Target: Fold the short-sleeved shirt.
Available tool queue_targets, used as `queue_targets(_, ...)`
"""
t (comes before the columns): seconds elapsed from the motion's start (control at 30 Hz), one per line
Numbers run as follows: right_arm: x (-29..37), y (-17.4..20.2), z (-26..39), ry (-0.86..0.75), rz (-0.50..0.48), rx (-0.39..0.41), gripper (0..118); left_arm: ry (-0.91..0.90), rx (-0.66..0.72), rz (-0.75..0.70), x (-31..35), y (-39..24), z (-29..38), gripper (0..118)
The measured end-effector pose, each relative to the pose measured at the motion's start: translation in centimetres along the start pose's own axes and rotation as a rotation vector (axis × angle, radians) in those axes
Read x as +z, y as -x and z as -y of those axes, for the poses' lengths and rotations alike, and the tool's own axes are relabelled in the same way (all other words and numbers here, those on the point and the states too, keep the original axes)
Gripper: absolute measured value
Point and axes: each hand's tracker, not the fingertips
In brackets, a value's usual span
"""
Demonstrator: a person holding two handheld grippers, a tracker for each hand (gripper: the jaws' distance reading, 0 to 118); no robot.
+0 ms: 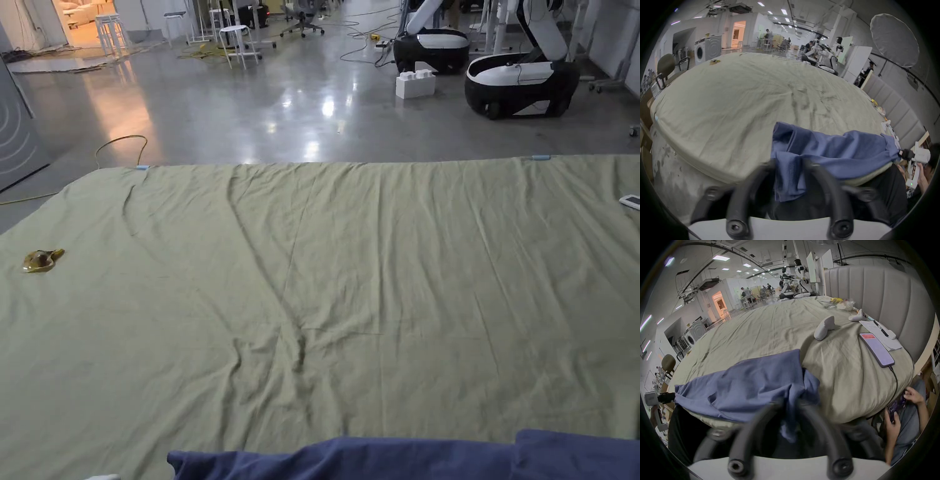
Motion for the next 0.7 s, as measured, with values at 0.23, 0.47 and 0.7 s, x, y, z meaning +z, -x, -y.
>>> queue_targets(0.23, 3.0, -1.3, -1.2, -0.114, 0.051, -0.015, 73, -0.214, 0.046, -0.069, 5.2, -0.5, -1.1, 98)
queue_targets(0.47, 10.5, 2.9, -4.8, -0.428, -0.025, 0.033, 73, -0.523, -0.197, -0.104, 14.3, -7.2, -5.0, 98)
queue_targets(0.7, 15.3, 8.7, -6.4, -0.669, -0.097, 0.128, 73, -0.654, -0.271, -0.081, 18.5, -15.2, -5.1, 94)
